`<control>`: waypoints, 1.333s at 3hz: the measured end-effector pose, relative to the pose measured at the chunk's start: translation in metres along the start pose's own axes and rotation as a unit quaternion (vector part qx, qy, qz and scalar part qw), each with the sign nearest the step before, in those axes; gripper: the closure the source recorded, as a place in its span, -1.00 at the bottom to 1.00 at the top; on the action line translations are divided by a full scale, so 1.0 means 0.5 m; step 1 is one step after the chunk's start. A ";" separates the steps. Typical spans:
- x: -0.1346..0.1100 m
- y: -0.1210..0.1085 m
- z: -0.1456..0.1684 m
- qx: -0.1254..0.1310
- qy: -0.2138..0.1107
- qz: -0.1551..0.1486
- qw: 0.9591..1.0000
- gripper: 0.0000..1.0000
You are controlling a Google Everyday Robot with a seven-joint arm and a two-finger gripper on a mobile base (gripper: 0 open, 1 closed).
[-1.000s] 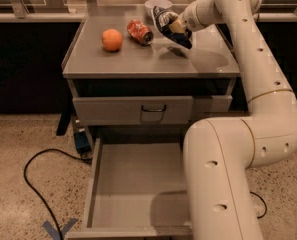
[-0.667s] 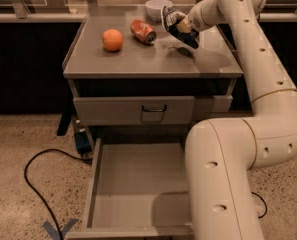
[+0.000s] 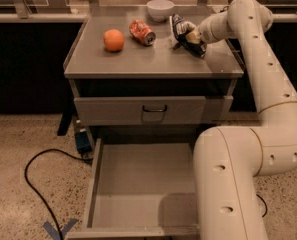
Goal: Pick blue chip bag from middle drawer and place on counter
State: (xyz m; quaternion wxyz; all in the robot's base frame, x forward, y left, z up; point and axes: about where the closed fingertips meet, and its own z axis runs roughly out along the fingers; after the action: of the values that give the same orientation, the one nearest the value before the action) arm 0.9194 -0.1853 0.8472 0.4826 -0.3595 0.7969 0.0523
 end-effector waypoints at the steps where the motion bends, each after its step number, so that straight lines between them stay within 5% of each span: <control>1: -0.004 0.004 -0.005 0.000 0.000 0.000 1.000 0.65; 4: -0.004 0.004 -0.005 0.000 0.000 0.000 1.000 -0.77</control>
Offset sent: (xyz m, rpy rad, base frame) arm -0.0017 0.0008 0.0024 0.0000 -0.0001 -0.0001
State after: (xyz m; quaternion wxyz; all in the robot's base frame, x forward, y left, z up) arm 0.9169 -0.1839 0.8495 0.4826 -0.3595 0.7969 0.0523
